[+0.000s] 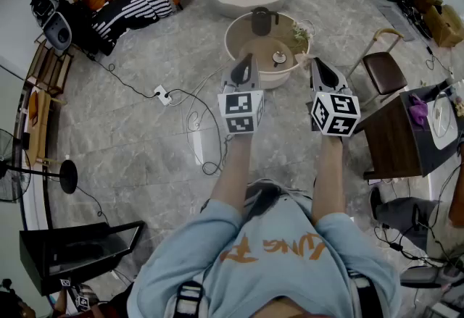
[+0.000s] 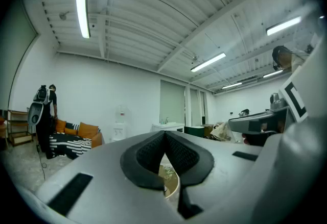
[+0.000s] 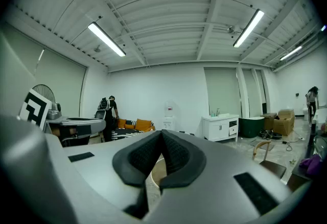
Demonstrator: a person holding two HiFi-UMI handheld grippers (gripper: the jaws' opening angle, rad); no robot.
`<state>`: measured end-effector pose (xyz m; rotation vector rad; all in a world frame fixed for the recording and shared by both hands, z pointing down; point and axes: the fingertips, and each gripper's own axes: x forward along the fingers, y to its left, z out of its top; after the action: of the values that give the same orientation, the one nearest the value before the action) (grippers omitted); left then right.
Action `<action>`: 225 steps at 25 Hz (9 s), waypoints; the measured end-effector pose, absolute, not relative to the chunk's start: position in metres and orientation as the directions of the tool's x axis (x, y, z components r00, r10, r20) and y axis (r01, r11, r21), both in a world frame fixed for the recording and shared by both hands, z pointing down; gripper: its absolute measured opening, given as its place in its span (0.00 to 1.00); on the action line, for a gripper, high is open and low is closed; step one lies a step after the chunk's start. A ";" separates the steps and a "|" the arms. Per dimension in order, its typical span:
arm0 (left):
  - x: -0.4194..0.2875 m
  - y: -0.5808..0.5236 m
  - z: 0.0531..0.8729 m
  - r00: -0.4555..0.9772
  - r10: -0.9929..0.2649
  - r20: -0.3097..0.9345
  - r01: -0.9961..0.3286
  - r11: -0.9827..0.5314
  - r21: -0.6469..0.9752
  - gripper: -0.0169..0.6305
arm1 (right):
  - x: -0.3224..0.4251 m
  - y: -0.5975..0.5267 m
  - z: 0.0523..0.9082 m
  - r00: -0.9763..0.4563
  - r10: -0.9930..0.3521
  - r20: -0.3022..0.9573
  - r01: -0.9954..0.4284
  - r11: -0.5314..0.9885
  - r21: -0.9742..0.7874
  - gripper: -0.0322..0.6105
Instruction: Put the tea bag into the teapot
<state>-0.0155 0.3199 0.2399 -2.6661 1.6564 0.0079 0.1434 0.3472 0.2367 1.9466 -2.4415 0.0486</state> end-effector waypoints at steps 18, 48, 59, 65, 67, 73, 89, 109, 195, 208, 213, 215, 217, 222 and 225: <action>-0.029 0.322 0.222 0.405 -0.909 -0.094 -0.914 -0.404 -0.026 0.07 | 0.197 0.338 0.229 -0.211 -0.976 -0.051 -0.973 0.215 -0.084 0.07; -0.031 0.005 0.321 0.498 -0.864 0.073 -0.866 -0.491 0.095 0.06 | 0.184 0.052 0.295 -0.220 -0.975 0.025 -0.972 0.217 -0.087 0.07; -0.020 -0.181 0.398 0.568 -0.787 0.240 -0.823 -0.541 0.174 0.06 | 0.152 -0.144 0.357 -0.231 -0.933 0.275 -0.972 0.235 -0.019 0.07; -0.009 -0.235 0.437 0.596 -0.742 0.307 -0.803 -0.562 0.199 0.06 | 0.139 -0.197 0.409 -0.244 -0.887 0.393 -0.967 0.255 -0.024 0.07; -0.002 -0.243 0.453 0.599 -0.730 0.330 -0.800 -0.559 0.216 0.06 | 0.141 -0.204 0.424 -0.248 -0.875 0.416 -0.966 0.258 -0.034 0.07; 0.027 -0.262 0.489 0.608 -0.686 0.400 -0.792 -0.558 0.247 0.06 | 0.161 -0.223 0.465 -0.266 -0.836 0.481 -0.963 0.257 -0.086 0.07; 0.046 -0.297 0.581 0.546 -0.634 0.548 -0.835 -0.459 0.303 0.06 | 0.161 -0.286 0.585 -0.388 -0.634 0.669 -0.870 0.492 -0.038 0.07; 0.031 -0.334 0.632 0.490 -0.624 0.608 -0.871 -0.377 0.315 0.06 | 0.138 -0.374 0.641 -0.373 -0.561 0.739 -0.811 0.584 0.034 0.07; -0.045 -0.333 0.307 0.505 -0.857 0.101 -0.863 -0.503 0.046 0.06 | 0.121 -0.313 0.348 -0.184 -0.977 0.108 -0.973 0.165 -0.161 0.07; -0.018 -0.343 0.271 0.520 -0.853 0.038 -0.854 -0.519 0.037 0.06 | 0.141 -0.312 0.281 -0.161 -0.987 0.009 -0.986 0.161 -0.036 0.07; -0.020 -0.346 0.270 0.509 -0.861 0.014 -0.860 -0.508 0.039 0.06 | 0.146 -0.312 0.274 -0.154 -0.988 -0.003 -0.988 0.154 -0.014 0.07; -0.018 -0.346 0.269 0.527 -0.850 0.007 -0.849 -0.527 0.040 0.06 | 0.145 -0.315 0.273 -0.157 -0.988 0.001 -0.988 0.157 0.001 0.07; -0.012 -0.346 0.269 0.550 -0.835 0.004 -0.835 -0.550 0.024 0.06 | 0.144 -0.318 0.273 -0.162 -0.987 0.005 -0.987 0.162 0.005 0.07; -0.008 -0.347 0.272 0.562 -0.827 0.003 -0.827 -0.562 0.014 0.06 | 0.140 -0.321 0.273 -0.177 -0.984 0.002 -0.984 0.177 0.015 0.07; -0.011 -0.353 0.277 0.551 -0.835 0.016 -0.835 -0.551 0.006 0.06 | 0.138 -0.325 0.275 -0.190 -0.982 0.001 -0.982 0.190 0.021 0.07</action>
<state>-0.0114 -0.3531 0.2767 -2.7775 1.4948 -0.0174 0.1377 -0.3254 0.2750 1.9896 -2.4123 -0.0245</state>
